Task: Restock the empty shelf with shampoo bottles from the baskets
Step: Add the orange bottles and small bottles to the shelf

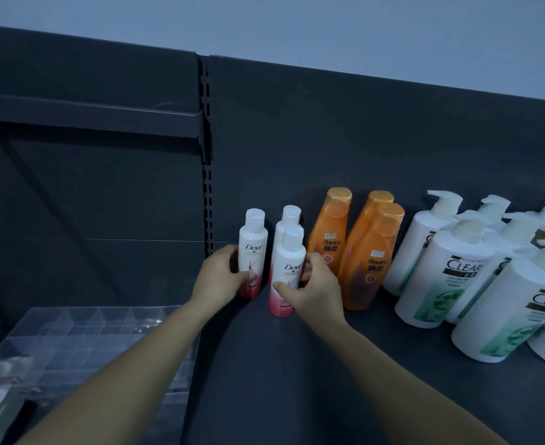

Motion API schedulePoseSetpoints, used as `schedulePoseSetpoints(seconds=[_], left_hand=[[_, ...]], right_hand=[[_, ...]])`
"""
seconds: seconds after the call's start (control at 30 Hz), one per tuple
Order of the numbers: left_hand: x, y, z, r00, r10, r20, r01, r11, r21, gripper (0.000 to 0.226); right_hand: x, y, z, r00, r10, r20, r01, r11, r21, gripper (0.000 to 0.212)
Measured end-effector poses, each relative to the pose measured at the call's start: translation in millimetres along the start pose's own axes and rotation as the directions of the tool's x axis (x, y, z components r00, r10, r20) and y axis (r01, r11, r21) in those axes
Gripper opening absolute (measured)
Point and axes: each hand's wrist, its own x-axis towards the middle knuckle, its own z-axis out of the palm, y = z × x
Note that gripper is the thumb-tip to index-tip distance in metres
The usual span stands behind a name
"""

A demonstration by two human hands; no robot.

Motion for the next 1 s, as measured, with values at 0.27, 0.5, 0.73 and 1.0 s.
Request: schedulePoseSetpoints(seconds=[0.27, 0.5, 0.73, 1.0], left_hand=[[9, 0, 3, 0.998, 0.056, -0.009, -0.055, 0.994, 0.094, 0.042], [13, -2, 3, 0.998, 0.069, -0.011, -0.066, 0.987, 0.150, 0.042], [14, -3, 4, 0.998, 0.063, 0.008, -0.064, 0.975, 0.213, 0.039], [-6, 0, 5, 0.999, 0.013, 0.034, -0.026, 0.906, 0.423, 0.040]], right_hand=[[7, -1, 6, 0.999, 0.003, -0.032, -0.004, 1.000, -0.018, 0.047], [9, -2, 8, 0.999, 0.004, -0.040, -0.005, 0.999, -0.040, 0.047], [6, -4, 5, 0.999, 0.037, 0.015, -0.036, 0.997, -0.067, 0.065], [-18, 2, -23, 0.992, 0.022, 0.125, 0.010, 0.968, -0.252, 0.071]])
